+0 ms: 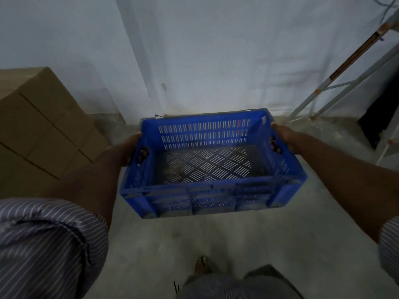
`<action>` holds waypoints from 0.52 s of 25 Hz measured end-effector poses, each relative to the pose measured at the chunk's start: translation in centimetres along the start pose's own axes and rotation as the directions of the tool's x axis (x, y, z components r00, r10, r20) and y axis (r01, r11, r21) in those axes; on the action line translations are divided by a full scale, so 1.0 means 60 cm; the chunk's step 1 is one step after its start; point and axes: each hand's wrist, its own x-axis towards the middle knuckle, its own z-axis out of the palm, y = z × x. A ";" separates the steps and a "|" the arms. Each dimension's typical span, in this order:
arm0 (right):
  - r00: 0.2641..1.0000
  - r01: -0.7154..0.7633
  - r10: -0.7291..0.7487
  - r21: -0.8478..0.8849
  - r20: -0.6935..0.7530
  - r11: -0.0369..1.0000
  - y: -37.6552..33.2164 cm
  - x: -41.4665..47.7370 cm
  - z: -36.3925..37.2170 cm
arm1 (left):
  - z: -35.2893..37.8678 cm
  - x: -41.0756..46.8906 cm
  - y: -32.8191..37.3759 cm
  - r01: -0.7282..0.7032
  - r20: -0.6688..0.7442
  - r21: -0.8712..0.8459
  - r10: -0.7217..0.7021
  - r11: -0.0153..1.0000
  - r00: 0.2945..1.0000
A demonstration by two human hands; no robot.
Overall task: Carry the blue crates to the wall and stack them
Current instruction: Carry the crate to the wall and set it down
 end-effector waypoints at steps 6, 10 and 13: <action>0.990 0.022 -0.013 0.068 -0.141 0.997 -0.078 0.222 0.075 | -0.009 0.276 0.091 0.012 0.012 0.009 -0.012 1.000 1.000; 0.979 -0.029 0.043 0.074 -0.197 0.997 -0.086 0.418 0.145 | 0.019 0.490 0.096 0.041 -0.017 0.033 -0.040 0.999 0.999; 0.973 -0.084 0.096 0.063 -0.210 0.994 -0.064 0.595 0.196 | 0.056 0.655 0.091 0.097 -0.043 0.033 -0.095 0.995 0.995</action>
